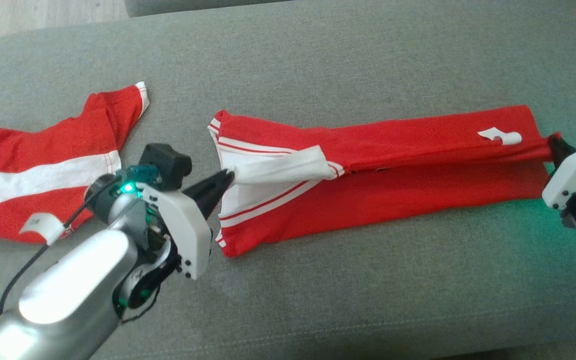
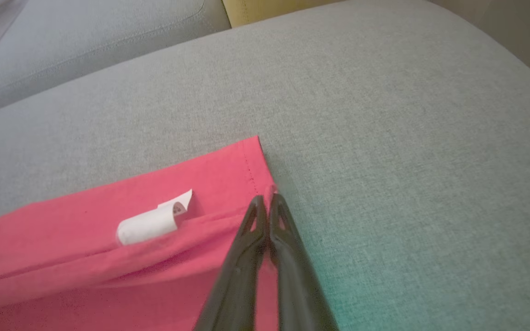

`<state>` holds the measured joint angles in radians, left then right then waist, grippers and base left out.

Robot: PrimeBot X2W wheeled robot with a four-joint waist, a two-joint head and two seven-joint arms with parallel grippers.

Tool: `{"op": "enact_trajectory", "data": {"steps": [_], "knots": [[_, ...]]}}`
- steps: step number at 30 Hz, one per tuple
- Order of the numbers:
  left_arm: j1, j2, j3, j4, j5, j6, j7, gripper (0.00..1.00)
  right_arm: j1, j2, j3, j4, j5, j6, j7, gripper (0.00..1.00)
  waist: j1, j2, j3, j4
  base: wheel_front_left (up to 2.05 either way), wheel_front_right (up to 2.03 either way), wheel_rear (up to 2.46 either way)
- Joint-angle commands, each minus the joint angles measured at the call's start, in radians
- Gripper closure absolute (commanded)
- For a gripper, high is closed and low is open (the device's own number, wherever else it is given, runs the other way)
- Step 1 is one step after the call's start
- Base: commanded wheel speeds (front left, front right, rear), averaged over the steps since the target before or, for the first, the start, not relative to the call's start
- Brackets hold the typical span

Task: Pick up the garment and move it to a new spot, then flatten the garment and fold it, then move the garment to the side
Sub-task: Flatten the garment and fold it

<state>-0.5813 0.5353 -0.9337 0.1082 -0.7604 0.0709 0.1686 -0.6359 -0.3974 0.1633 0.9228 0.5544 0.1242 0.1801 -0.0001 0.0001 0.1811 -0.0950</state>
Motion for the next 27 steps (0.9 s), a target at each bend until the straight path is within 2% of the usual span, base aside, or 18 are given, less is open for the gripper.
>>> {"op": "enact_trajectory", "data": {"steps": [1, 10, 11, 12, 13, 19, 22, 24, 27], "knots": [[-0.029, 0.041, 0.04, -0.033, -0.011, 0.006, 0.005, 1.0, 0.006, -0.032, 0.02, -0.038, -0.01, 0.007, 0.005, 1.0, 0.0001, -0.0001, 0.002, -0.001, 0.0, 0.0, 0.0], [0.014, 0.053, 0.02, -0.042, -0.041, 0.011, 0.043, 1.0, 0.051, -0.054, 0.013, -0.082, -0.068, 0.007, 0.08, 1.0, 0.0001, -0.0001, 0.03, -0.015, 0.0, 0.0, 0.0], [0.018, 0.053, 0.018, -0.041, -0.044, 0.014, 0.046, 1.0, 0.053, -0.057, -0.005, -0.077, -0.078, 0.007, 0.083, 0.2, 0.0001, -0.0001, 0.031, -0.017, 0.0, 0.0, 0.0], [0.021, 0.053, 0.017, -0.042, -0.043, 0.017, 0.045, 0.45, 0.055, -0.055, -0.016, -0.075, -0.089, 0.007, 0.089, 0.0, 0.0001, -0.0001, 0.032, -0.018, 0.0, 0.0, 0.0], [0.024, 0.053, 0.016, -0.042, -0.041, 0.021, 0.044, 0.0, 0.056, -0.048, -0.027, -0.08, -0.092, 0.007, 0.094, 0.0, 0.0001, -0.0001, 0.033, -0.02, 0.0, 0.0, 0.0], [0.02, 0.052, 0.031, -0.034, -0.013, 0.051, -0.007, 0.0, 0.053, -0.026, -0.112, -0.148, -0.147, 0.007, 0.063, 0.0, 0.0001, -0.0001, 0.021, -0.03, 0.0, 0.0, 0.0], [0.007, 0.034, 0.082, -0.012, -0.002, 0.107, -0.077, 0.0, 0.051, 0.014, -0.176, -0.198, -0.184, 0.007, 0.01, 0.0, 0.0001, -0.0001, 0.002, -0.032, 0.0, 0.0, 0.0], [0.006, 0.002, 0.137, -0.002, -0.019, 0.153, -0.144, 0.0, 0.057, 0.05, -0.207, -0.247, -0.19, 0.007, -0.027, 0.0, 0.0001, -0.0001, -0.014, -0.031, 0.0, 0.0, 0.0], [0.008, -0.027, 0.181, 0.006, -0.025, 0.188, -0.217, 0.0, 0.073, 0.084, -0.223, -0.305, -0.191, 0.007, -0.066, 0.0, 0.0001, -0.0001, -0.032, -0.03, 0.0, 0.0, 0.0]]}}
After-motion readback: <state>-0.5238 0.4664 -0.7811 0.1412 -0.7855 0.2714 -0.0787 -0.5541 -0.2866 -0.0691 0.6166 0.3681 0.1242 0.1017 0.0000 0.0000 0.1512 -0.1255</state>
